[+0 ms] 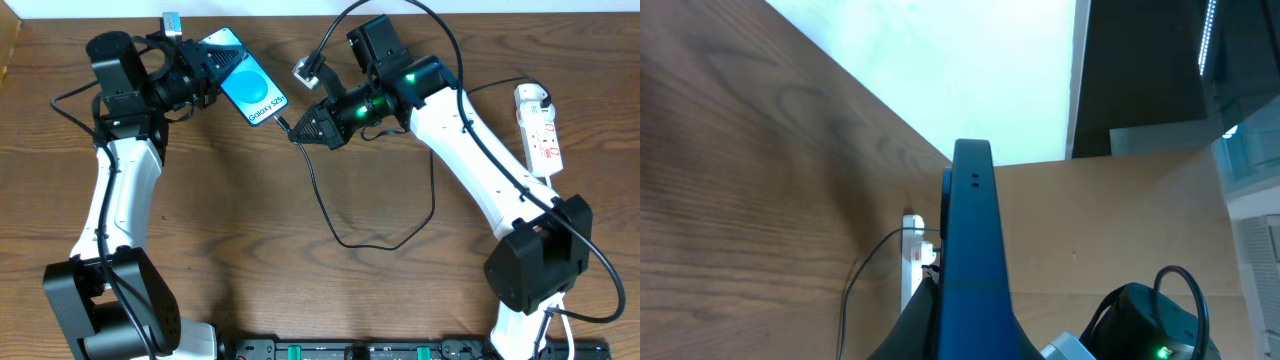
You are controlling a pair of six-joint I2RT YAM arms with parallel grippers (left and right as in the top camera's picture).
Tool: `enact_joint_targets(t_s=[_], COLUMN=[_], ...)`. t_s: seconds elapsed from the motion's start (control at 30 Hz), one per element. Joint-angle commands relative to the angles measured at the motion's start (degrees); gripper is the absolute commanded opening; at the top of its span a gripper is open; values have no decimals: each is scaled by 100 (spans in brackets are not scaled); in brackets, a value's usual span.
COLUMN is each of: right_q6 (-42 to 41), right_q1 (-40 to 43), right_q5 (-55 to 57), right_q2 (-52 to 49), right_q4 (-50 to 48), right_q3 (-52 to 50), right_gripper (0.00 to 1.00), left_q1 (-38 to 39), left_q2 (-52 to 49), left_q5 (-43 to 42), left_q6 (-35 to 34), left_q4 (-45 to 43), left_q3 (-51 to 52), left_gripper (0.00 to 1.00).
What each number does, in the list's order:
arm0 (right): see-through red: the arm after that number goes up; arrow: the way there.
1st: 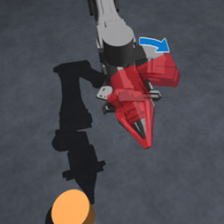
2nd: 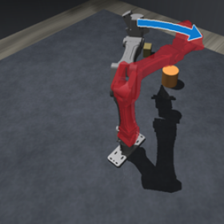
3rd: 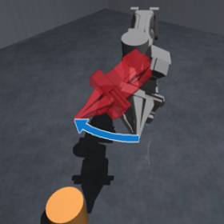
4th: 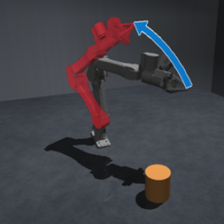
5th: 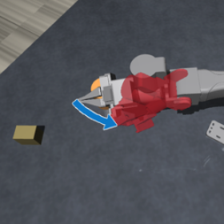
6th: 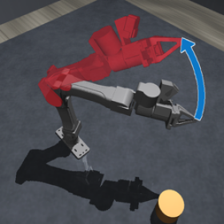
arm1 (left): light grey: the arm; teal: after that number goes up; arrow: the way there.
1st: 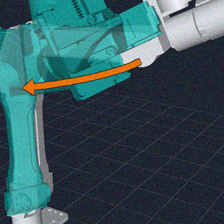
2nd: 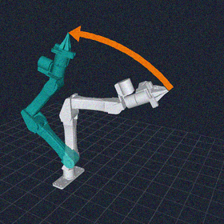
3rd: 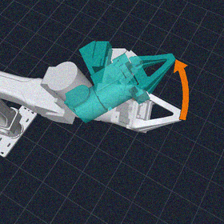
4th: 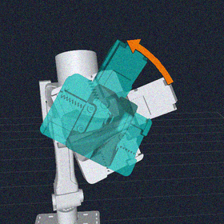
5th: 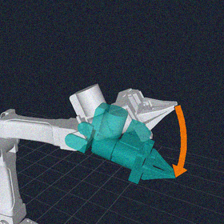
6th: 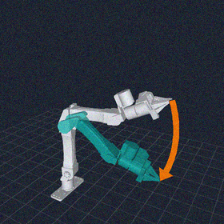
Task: Plug charger to phone and switch on socket
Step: 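Align the connector tip under the phone's bottom port with the right gripper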
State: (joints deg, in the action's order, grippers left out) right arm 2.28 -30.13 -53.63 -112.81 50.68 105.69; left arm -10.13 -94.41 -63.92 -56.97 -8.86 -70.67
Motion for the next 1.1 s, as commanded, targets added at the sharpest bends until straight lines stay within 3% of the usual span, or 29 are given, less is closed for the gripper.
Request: enact_joint_targets(t_s=[0.0,1.07], right_q6=[-11,-393], right_q1=[4,4], right_q5=[-227,13], right_q2=[-4,-4], right_q4=[-35,-79], right_q3=[26,26], right_gripper=[1,1], left_q1=[-39,61], left_q2=[-4,-4], left_q5=[-13,52], left_q6=[55,-35], left_q4=[-26,-31], left_q3=[-116,-116], left_gripper=[7,7])
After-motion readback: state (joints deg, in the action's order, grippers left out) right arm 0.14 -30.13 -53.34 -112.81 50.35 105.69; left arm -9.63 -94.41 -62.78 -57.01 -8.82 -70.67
